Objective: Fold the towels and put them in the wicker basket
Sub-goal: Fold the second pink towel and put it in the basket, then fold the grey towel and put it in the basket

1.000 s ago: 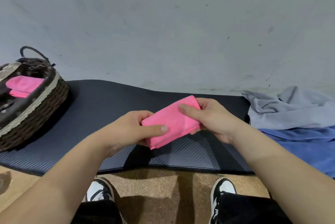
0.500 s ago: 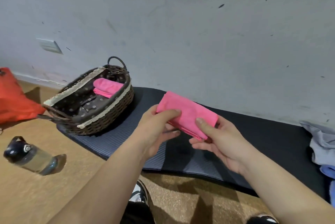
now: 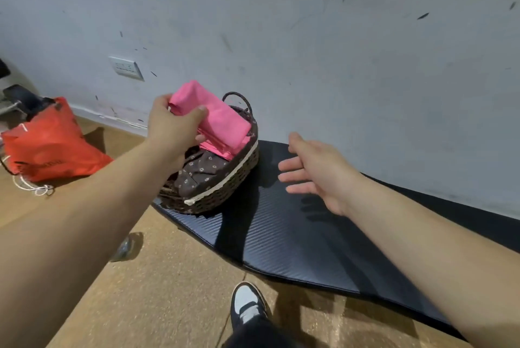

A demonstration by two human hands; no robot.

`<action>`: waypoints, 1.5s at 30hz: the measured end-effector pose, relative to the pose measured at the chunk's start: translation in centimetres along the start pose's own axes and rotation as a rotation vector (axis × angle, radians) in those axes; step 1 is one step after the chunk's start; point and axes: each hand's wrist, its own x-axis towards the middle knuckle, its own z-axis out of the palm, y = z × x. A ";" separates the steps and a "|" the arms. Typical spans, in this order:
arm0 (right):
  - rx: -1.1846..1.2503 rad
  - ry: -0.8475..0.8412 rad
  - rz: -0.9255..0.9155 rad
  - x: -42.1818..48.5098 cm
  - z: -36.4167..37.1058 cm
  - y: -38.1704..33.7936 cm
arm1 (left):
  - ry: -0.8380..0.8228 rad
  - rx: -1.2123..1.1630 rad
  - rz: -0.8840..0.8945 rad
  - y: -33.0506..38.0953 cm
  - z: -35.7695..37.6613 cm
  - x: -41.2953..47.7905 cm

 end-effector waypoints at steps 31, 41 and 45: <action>-0.042 -0.049 0.048 3.5 4.0 0.5 | -0.310 1.076 0.168 -8.8 0.5 6.7; -0.045 -0.063 0.049 2.4 1.2 0.4 | -0.289 1.022 0.164 -9.6 0.9 6.3; -0.076 -0.056 0.044 0.7 -1.0 0.8 | -0.128 0.816 0.229 -6.9 1.2 4.4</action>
